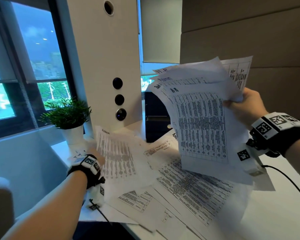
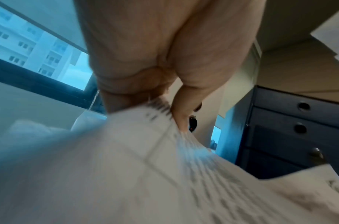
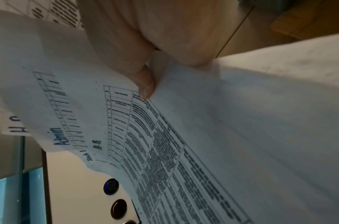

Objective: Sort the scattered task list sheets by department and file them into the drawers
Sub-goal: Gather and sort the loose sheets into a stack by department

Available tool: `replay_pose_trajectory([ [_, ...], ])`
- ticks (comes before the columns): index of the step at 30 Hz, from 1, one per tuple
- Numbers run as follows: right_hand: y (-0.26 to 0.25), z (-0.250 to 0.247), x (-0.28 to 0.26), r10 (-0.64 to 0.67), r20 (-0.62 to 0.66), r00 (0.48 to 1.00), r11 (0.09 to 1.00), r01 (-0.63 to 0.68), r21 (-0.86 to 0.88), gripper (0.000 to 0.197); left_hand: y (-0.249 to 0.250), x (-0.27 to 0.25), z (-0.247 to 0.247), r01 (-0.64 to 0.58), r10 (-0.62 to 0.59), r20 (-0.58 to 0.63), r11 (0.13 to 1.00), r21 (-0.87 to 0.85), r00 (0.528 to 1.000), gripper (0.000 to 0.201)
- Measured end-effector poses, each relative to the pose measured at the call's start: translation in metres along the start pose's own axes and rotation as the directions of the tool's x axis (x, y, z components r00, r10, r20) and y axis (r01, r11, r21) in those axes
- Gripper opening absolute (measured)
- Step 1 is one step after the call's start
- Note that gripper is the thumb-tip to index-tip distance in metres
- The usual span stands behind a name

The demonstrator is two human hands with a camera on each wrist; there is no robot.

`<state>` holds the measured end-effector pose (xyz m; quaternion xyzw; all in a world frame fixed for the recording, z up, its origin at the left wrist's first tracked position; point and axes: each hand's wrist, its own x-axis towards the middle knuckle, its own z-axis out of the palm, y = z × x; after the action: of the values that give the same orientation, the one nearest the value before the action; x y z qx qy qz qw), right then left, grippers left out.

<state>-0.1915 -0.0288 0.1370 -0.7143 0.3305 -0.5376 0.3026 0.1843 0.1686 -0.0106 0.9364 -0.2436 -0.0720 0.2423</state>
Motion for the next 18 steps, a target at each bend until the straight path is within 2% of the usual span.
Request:
replay_pose_trajectory([
  [1, -0.001, 0.001, 0.000, 0.015, -0.007, 1.000, 1.000, -0.015, -0.001, 0.030, -0.003, 0.001, -0.008, 0.009, -0.014, -0.044, 0.993, -0.118, 0.999, 0.028],
  [4, -0.006, 0.005, -0.001, 0.025, -0.020, 0.999, 1.000, -0.025, 0.007, 0.024, -0.007, 0.004, -0.032, -0.081, -0.014, -0.224, 0.909, -0.408, 0.975, 0.006],
  [7, -0.016, 0.012, -0.003, 0.014, -0.007, 1.000, 0.999, -0.013, 0.049, 0.023, 0.003, -0.003, -0.038, -0.192, 0.012, -0.277, 0.750, -0.633, 0.961, 0.021],
  [10, -0.028, 0.020, -0.003, -0.011, 0.031, 0.999, 0.994, 0.008, 0.111, 0.018, 0.022, -0.009, -0.029, -0.250, 0.045, -0.293, 0.651, -0.716, 0.955, 0.027],
  [12, -0.037, 0.023, -0.003, -0.007, 0.047, 0.999, 0.974, -0.004, 0.226, 0.018, 0.036, -0.015, -0.021, -0.245, 0.055, -0.268, 0.605, -0.757, 0.962, 0.029],
  [15, -0.054, 0.028, -0.005, 0.008, 0.096, 0.995, 0.911, -0.047, 0.410, 0.022, 0.061, -0.023, -0.008, -0.238, 0.058, -0.255, 0.598, -0.765, 0.965, 0.034],
  [18, -0.059, 0.030, -0.004, 0.048, 0.155, 0.987, 0.892, -0.112, 0.438, 0.025, 0.084, -0.031, -0.004, -0.304, 0.134, -0.280, 0.588, -0.750, 0.950, 0.023],
])
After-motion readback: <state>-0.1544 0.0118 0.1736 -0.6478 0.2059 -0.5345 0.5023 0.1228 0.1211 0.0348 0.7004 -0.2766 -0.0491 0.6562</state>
